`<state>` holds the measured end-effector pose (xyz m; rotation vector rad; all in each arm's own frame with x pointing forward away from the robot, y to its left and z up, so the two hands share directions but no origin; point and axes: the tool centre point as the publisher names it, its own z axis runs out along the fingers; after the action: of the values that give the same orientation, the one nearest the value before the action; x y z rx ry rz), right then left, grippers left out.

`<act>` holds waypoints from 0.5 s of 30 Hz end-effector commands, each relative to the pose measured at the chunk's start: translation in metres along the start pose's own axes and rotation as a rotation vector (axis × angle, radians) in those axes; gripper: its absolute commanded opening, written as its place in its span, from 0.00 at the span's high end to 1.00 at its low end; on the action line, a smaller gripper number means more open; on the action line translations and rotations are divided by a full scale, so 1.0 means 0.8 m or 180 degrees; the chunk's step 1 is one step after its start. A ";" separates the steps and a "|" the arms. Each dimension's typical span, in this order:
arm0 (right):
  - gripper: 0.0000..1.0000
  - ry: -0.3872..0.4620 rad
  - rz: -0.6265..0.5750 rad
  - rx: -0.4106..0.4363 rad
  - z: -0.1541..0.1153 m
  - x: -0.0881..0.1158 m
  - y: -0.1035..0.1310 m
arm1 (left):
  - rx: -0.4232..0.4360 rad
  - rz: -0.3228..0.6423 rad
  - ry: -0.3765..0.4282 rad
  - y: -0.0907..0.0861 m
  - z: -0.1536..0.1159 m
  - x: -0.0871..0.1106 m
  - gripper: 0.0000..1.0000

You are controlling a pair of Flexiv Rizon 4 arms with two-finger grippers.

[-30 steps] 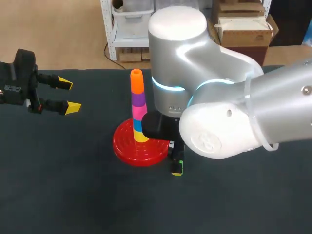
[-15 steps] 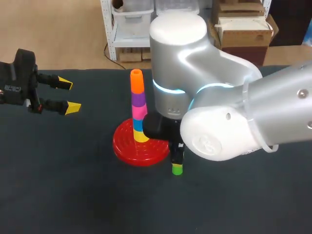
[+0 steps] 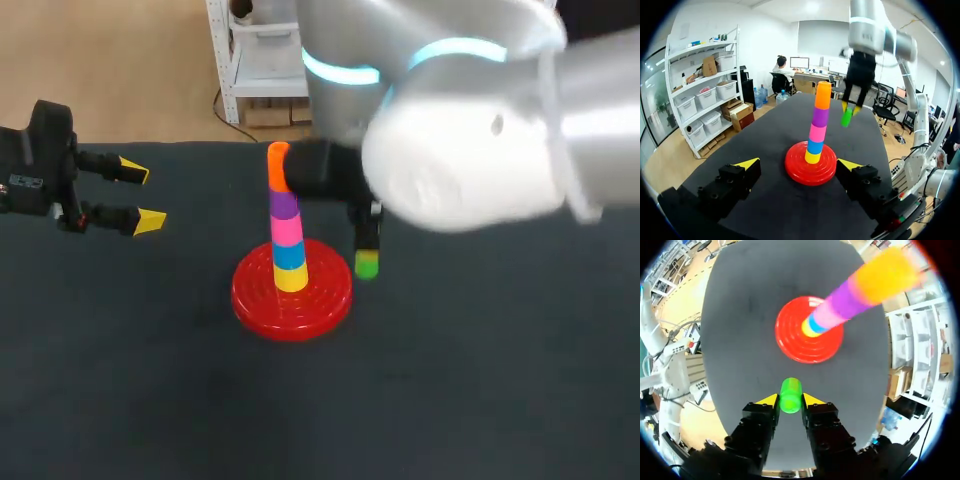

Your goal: Pick up and stack the cylinders on the red base in this order: pink,purple,orange,green

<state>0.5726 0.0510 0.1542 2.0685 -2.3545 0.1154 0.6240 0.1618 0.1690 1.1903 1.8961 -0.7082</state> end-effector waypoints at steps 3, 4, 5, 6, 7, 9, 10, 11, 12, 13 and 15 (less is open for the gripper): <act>1.00 -0.0006 -0.0181 0.0014 -0.135 -0.004 -0.042 | 0.0006 0.0009 -0.0010 0.002 0.001 0.002 0.00; 1.00 -0.0028 -0.0232 0.0028 -0.147 -0.009 -0.050 | 0.0006 0.0009 -0.0010 0.002 0.001 0.002 0.00; 1.00 -0.0069 -0.0278 0.0048 -0.156 -0.015 -0.057 | 0.0006 0.0009 -0.0010 0.002 0.001 0.002 0.00; 1.00 -0.0100 -0.0343 0.0051 -0.165 -0.021 -0.064 | 0.0006 0.0009 -0.0010 0.002 0.001 0.002 0.00; 1.00 -0.0111 -0.0391 0.0067 -0.173 -0.028 -0.071 | 0.0006 0.0009 -0.0010 0.002 0.001 0.002 0.00; 1.00 -0.0103 -0.0522 0.0094 -0.182 -0.041 -0.082 | 0.0006 0.0009 -0.0010 0.002 0.001 0.002 0.00; 1.00 -0.0097 -0.0581 0.0107 -0.186 -0.049 -0.086 | 0.0006 0.0009 -0.0010 0.002 0.001 0.002 0.00; 1.00 -0.0102 -0.0668 0.0080 -0.188 -0.056 -0.089 | 0.0006 0.0009 -0.0010 0.002 0.001 0.002 0.00; 1.00 -0.0092 -0.0720 0.0101 -0.189 -0.064 -0.090 | 0.0006 0.0009 -0.0010 0.002 0.001 0.002 0.00; 1.00 -0.0116 -0.0775 0.0079 -0.190 -0.070 -0.090 | 0.0006 0.0009 -0.0010 0.002 0.001 0.002 0.00; 1.00 -0.0113 -0.0874 0.0070 -0.191 -0.080 -0.088 | 0.0006 0.0009 -0.0010 0.002 0.001 0.002 0.00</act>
<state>0.6344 0.0989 0.3031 2.4400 -2.1220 0.1439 0.6240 0.1618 0.1689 1.1903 1.8962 -0.7082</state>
